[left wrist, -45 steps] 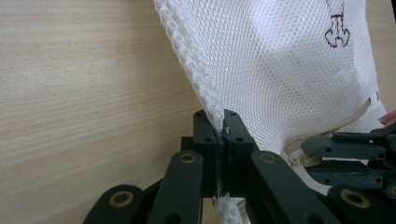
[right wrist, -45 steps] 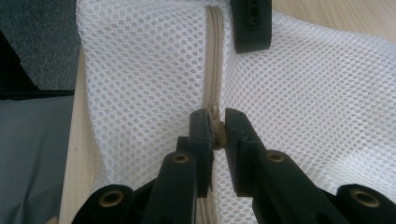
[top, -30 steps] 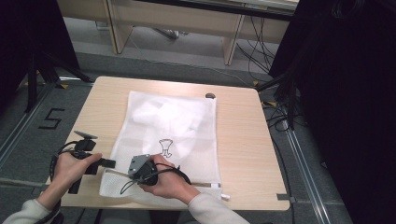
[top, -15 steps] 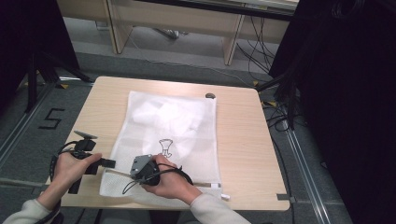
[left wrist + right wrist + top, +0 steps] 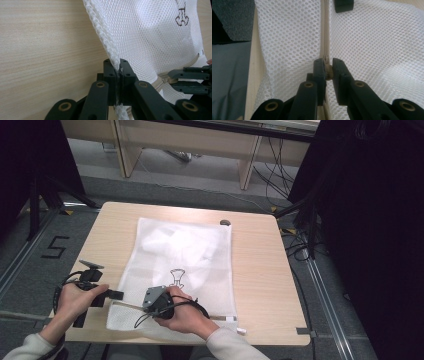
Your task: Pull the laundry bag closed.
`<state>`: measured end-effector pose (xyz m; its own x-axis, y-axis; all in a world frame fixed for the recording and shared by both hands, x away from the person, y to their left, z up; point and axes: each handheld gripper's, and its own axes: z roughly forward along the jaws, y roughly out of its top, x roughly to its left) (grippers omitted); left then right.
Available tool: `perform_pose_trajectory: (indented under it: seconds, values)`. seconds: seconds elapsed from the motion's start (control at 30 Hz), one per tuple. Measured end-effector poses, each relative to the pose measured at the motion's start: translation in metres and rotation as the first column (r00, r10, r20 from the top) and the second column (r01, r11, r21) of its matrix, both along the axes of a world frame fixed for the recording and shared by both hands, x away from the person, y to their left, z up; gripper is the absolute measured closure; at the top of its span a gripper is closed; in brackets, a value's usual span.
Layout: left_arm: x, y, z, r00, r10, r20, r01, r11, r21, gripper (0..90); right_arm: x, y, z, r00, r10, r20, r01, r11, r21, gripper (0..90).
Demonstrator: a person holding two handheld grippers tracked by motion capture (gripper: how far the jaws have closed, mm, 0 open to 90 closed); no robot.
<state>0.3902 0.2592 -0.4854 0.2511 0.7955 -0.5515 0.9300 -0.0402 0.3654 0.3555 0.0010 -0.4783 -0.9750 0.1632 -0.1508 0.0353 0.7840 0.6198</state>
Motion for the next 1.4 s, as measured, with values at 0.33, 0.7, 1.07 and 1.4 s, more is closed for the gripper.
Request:
perform_pose_trajectory:
  seconds: [0.33,0.7,1.07,1.4]
  values:
    - [0.000,0.001,0.000,1.0000,-0.001,-0.001,0.001,1.0000,-0.002,85.3,-0.001,-0.004,0.000,1.0000,-0.003,-0.006,0.003,1.000,-0.005,82.4]
    - [0.000,0.000,-0.001,1.0000,0.000,-0.002,0.000,1.0000,0.001,85.4,-0.001,-0.006,-0.001,1.0000,-0.005,-0.007,0.005,1.000,-0.016,82.4]
    - [0.000,0.000,-0.001,1.0000,0.002,-0.003,-0.002,1.0000,0.000,85.3,0.000,-0.009,-0.001,0.9999,-0.005,-0.010,0.005,1.000,-0.021,82.4]
    - [0.000,0.001,-0.001,1.0000,0.002,-0.002,-0.002,1.0000,0.002,85.3,-0.001,-0.012,-0.001,0.9999,-0.009,-0.009,0.009,1.000,-0.025,82.4]
